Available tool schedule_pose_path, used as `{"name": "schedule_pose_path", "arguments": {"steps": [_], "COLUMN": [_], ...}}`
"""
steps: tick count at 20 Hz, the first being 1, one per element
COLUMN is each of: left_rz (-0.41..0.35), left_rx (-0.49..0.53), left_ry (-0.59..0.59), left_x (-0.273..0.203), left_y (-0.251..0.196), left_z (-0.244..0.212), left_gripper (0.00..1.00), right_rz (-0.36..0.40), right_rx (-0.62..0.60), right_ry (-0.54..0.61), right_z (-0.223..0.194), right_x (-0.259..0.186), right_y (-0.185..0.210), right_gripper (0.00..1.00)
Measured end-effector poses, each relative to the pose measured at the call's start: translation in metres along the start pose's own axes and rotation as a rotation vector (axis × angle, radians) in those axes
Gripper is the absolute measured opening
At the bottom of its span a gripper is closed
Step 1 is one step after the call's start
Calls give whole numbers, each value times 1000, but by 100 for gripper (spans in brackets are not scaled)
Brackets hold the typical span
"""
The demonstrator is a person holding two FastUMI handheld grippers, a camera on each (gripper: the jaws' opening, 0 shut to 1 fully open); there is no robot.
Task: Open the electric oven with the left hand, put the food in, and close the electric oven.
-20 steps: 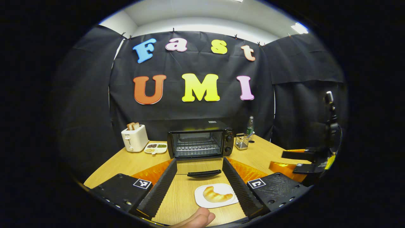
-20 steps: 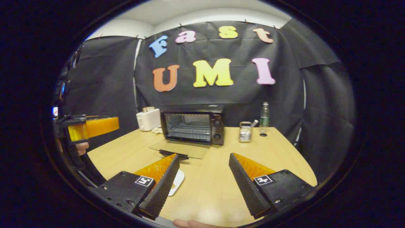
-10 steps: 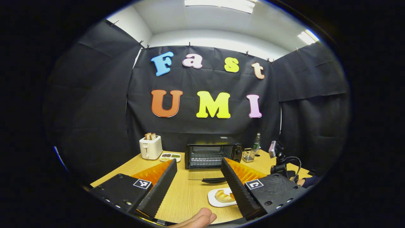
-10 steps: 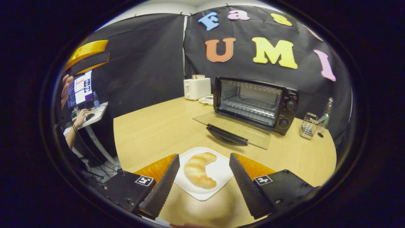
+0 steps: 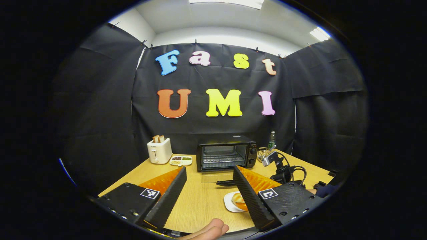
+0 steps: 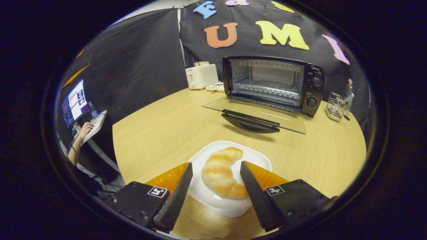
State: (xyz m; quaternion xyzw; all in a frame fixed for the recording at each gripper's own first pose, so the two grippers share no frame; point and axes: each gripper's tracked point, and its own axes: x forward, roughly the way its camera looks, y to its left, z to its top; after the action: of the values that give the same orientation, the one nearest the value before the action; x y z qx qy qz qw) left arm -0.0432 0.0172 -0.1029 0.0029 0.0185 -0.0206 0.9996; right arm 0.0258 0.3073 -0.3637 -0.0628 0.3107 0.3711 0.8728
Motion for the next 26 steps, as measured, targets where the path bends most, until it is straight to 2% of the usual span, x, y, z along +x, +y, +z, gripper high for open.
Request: {"name": "schedule_pose_path", "arguments": {"steps": [4,7,9,12,17,19,23,26], "left_rz": [-5,6,6,14,3,7,33,36], "left_rx": [-13,-17,-25,-27,-33,-30,-33,-33], "left_ry": [13,25,29,24,-4,-2,12,4], "left_x": [0,2,2,2,4,6,11,17], "left_y": [1,5,6,10,14,18,30,34], "left_z": [-5,-10,-11,-10,-7,-8,-14,-14], "left_gripper": [92,92,92,92,92,92,92,92], "right_rz": [-31,-28,-28,26,26,11,30,52], "right_rx": [-1,14,21,65,76,131,254,366], "right_ry": [14,44,56,24,-71,-137,-281,-348], "right_z": [-2,-2,-2,8,46,73,130,167], "right_x": [10,15,13,5,-15,-18,-17,-3], "right_y": [-5,-4,-3,8,16,14,10,3], "right_gripper": [84,69,63,55,54,55,54,56]}}
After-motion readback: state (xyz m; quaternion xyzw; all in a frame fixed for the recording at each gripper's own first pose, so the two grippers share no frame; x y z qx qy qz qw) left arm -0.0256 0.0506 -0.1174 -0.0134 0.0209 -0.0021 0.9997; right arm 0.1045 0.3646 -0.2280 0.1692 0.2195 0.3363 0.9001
